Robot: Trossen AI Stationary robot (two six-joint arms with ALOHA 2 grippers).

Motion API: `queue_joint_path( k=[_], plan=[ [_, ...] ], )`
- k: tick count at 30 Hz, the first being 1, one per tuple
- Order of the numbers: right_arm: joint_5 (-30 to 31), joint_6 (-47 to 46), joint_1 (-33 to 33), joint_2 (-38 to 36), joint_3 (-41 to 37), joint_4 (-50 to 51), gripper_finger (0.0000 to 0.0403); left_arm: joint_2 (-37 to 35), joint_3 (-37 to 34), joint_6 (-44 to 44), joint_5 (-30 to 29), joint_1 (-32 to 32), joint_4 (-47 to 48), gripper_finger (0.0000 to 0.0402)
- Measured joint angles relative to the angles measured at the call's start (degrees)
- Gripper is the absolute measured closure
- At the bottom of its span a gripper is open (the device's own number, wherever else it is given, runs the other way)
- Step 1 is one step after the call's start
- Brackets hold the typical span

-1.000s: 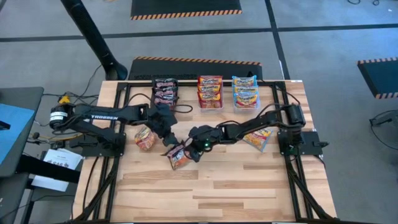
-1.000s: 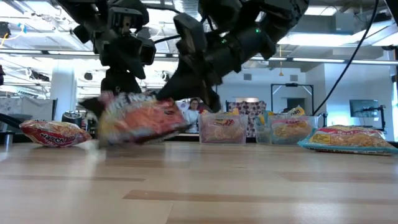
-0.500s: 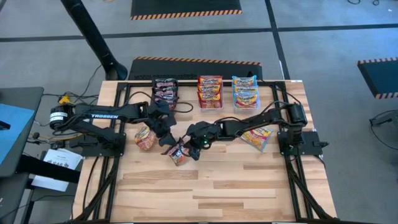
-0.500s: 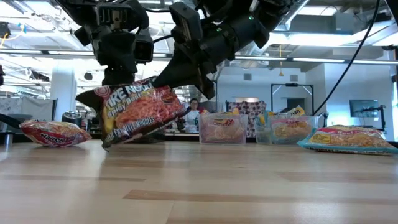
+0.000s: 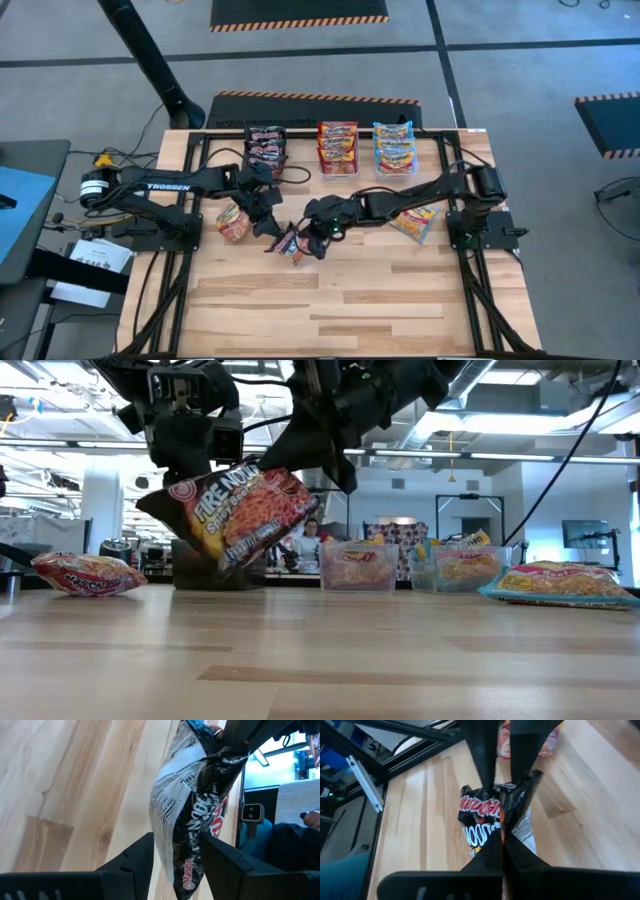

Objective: Sort Maruchan noodles
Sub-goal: Put the black noodle pack into the black bin

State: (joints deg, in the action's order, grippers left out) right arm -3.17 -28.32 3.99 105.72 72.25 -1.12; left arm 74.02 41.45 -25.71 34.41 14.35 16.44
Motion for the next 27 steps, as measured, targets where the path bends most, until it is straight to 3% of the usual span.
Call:
queue_joint_path(
  k=[10,27],
  plan=[
    [2.11,-0.16,-0.37,-0.03,-0.02,0.39,0.0399,0.00,0.00,0.02,2.01,-0.04,-1.72,0.0257],
    [2.00,-8.39,-0.75,-0.03,0.71,-3.28,0.0399,0.00,0.00,0.03,0.83,-0.04,-5.54,0.0269]
  ],
)
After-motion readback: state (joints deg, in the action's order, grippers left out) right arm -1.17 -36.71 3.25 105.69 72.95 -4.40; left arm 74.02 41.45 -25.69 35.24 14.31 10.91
